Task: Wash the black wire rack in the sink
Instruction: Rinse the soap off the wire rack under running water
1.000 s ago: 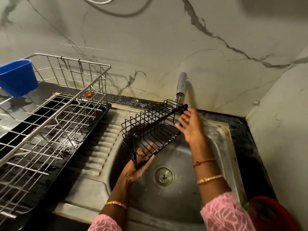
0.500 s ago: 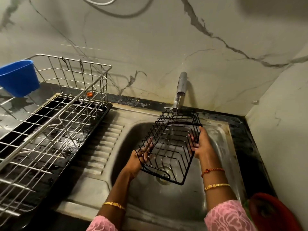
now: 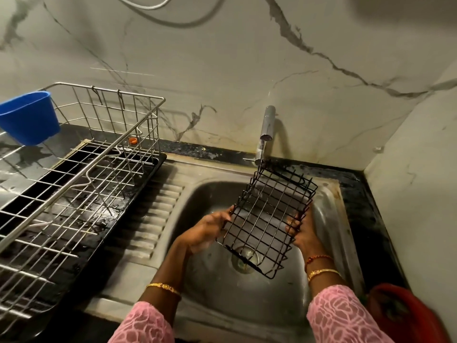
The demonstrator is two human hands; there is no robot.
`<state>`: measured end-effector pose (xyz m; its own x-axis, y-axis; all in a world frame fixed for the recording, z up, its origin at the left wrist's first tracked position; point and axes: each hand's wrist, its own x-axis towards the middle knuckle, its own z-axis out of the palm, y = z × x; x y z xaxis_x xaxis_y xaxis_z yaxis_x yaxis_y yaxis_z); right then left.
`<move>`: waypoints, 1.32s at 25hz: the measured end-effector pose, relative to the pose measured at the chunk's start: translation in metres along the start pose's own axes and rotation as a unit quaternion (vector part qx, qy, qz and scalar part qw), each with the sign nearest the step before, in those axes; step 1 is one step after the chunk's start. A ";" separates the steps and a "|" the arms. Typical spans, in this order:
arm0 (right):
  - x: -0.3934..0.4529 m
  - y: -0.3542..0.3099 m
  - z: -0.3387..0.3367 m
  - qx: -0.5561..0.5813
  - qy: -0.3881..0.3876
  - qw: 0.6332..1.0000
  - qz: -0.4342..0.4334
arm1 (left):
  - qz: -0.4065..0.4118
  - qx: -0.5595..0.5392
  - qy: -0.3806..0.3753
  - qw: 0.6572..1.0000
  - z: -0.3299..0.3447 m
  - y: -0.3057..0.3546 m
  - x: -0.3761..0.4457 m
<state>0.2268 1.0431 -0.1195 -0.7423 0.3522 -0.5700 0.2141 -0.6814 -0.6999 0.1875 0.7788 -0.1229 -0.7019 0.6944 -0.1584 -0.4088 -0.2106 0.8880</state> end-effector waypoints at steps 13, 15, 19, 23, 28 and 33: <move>-0.003 -0.011 -0.001 -0.013 -0.041 0.996 -0.075 | -0.142 0.135 0.184 0.963 0.049 0.034 0.065; 0.007 -0.017 0.003 -0.012 -0.034 0.996 -0.086 | -0.135 0.114 0.188 0.966 0.050 0.040 0.076; 0.040 -0.023 -0.006 -0.057 -0.006 0.996 -0.067 | -0.139 0.111 0.182 0.967 0.054 0.049 0.099; 0.038 -0.022 -0.017 -0.046 -0.015 0.996 -0.080 | -0.122 0.126 0.168 0.970 0.069 0.058 0.112; 0.025 -0.022 -0.022 0.016 -0.028 0.994 -0.104 | -0.121 0.158 0.166 0.966 0.083 0.062 0.136; 0.007 -0.027 -0.013 -0.022 -0.045 0.990 -0.129 | -0.133 0.217 0.212 0.944 0.089 0.073 0.157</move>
<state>0.2241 1.0726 -0.1104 -0.8291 0.4515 -0.3299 0.0353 -0.5466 -0.8367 0.0997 0.9341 -0.0447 -0.8160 0.3262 -0.4772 -0.3908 0.2969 0.8713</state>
